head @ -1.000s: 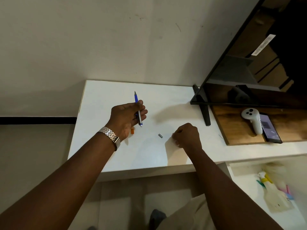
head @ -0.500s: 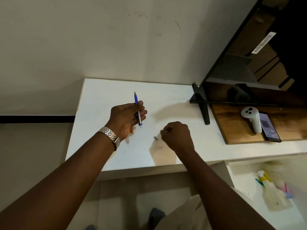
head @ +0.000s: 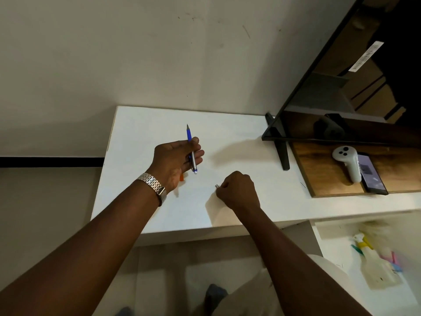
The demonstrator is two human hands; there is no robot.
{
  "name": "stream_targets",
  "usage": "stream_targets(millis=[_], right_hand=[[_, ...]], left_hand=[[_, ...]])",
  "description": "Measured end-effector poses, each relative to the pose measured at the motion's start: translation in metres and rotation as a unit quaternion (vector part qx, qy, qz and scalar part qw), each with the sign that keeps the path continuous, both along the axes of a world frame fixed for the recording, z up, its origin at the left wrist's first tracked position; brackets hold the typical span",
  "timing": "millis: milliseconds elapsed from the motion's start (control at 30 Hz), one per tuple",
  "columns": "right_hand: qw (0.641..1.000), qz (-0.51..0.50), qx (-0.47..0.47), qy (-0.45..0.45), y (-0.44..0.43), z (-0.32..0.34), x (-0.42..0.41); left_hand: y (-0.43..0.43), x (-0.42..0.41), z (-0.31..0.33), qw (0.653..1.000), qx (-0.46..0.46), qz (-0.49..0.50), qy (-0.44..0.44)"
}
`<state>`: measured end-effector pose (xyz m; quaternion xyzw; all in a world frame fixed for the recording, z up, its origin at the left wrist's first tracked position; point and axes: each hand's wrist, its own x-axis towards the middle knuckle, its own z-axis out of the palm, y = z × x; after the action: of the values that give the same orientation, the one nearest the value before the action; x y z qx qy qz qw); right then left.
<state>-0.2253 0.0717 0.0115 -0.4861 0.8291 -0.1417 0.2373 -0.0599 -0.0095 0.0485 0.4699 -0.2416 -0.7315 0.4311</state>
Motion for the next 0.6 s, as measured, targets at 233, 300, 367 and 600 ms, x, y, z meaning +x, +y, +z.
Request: stream_targets(millis=[233,300,367,600], right_hand=[[0.999,-0.048,-0.015,-0.005,-0.004,-0.002,-0.021],[0.999,-0.050,-0.014,-0.004,-0.004,-0.002,-0.021],[0.998,-0.052,-0.015,-0.009,-0.004,-0.002,-0.020],[0.998,-0.048,-0.038,-0.030,0.001,0.014,-0.015]], left_hand=[[0.001,0.000,0.001,1.000,-0.004,-0.005,0.001],[0.001,0.000,0.001,1.000,-0.004,-0.005,0.003],[0.001,0.000,0.001,1.000,-0.004,-0.006,0.005],[0.002,-0.001,0.001,1.000,-0.002,-0.006,0.004]])
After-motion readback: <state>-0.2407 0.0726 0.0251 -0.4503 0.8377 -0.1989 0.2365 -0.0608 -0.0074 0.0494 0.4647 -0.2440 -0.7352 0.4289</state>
